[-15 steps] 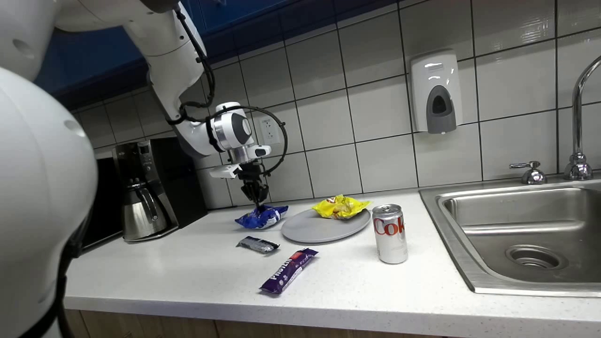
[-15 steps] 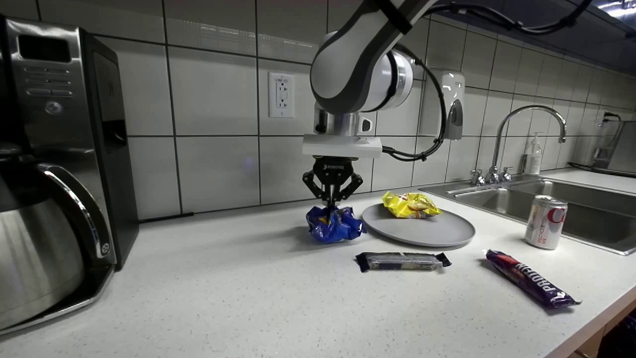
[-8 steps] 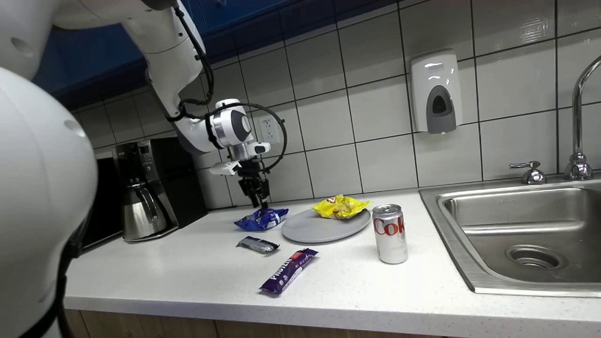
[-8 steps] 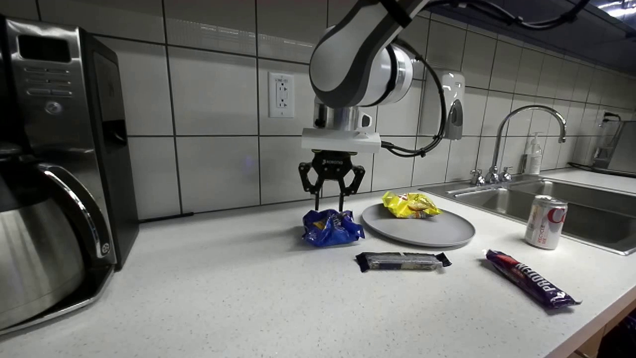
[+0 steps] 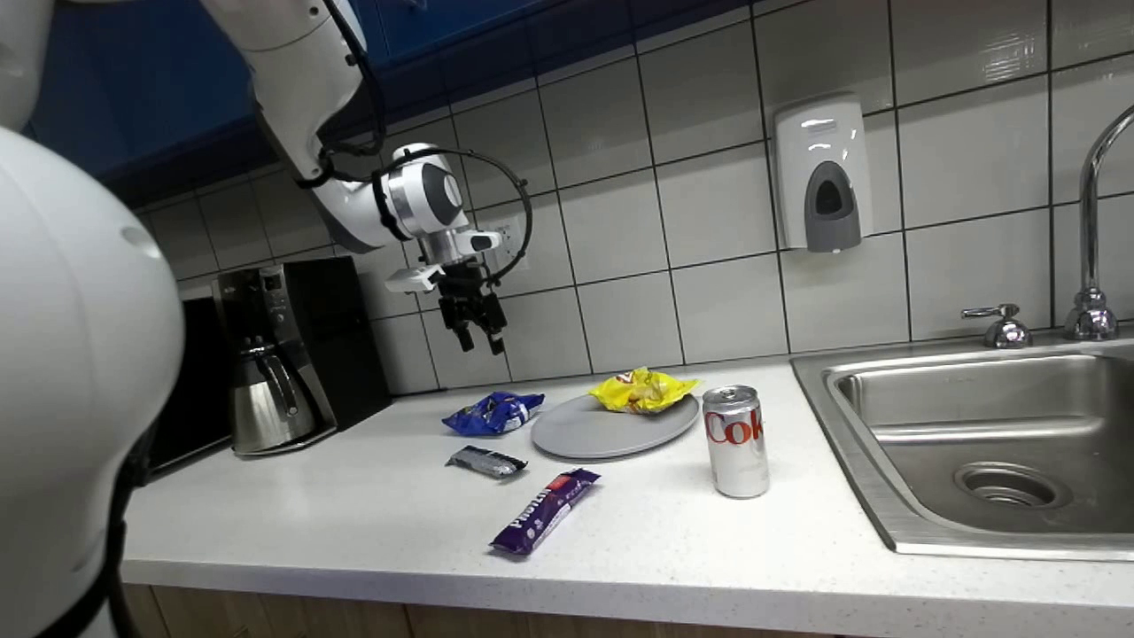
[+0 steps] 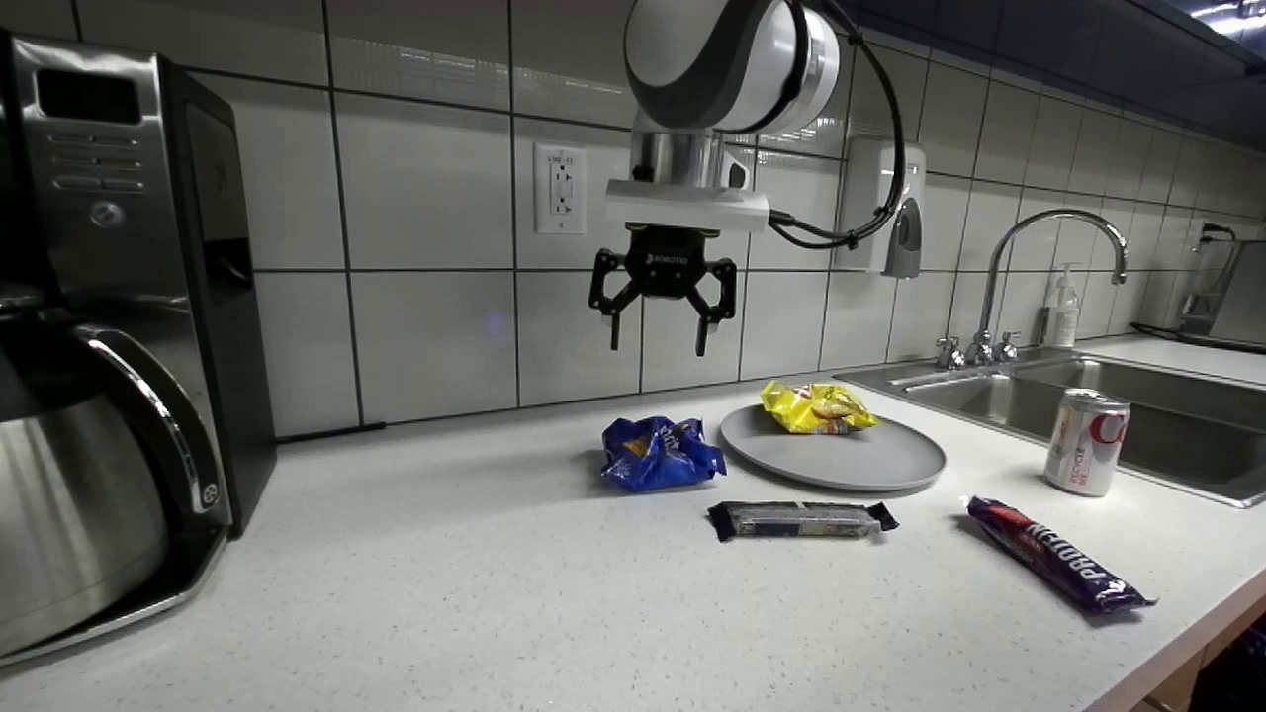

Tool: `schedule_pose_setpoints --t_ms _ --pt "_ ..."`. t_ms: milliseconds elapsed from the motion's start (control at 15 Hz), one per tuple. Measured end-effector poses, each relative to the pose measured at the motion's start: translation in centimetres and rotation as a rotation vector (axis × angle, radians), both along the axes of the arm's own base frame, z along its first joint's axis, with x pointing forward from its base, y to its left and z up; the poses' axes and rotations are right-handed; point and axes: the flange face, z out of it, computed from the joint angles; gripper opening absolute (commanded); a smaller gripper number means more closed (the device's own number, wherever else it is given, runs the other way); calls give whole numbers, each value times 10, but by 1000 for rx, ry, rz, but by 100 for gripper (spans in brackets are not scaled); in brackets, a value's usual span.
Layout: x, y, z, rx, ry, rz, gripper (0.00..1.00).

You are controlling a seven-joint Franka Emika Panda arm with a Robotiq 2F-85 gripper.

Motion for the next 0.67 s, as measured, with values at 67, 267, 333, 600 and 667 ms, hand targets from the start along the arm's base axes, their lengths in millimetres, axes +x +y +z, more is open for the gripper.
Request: schedule_pose_setpoints --t_ms 67,267,333,600,667 --pt "-2 -1 5 -2 3 3 100" --pt "-8 -3 12 4 24 13 100" --pt "-9 -3 12 4 25 13 100" --pt "-10 -3 11 3 28 15 100" --pt "-10 -3 11 3 28 15 100"
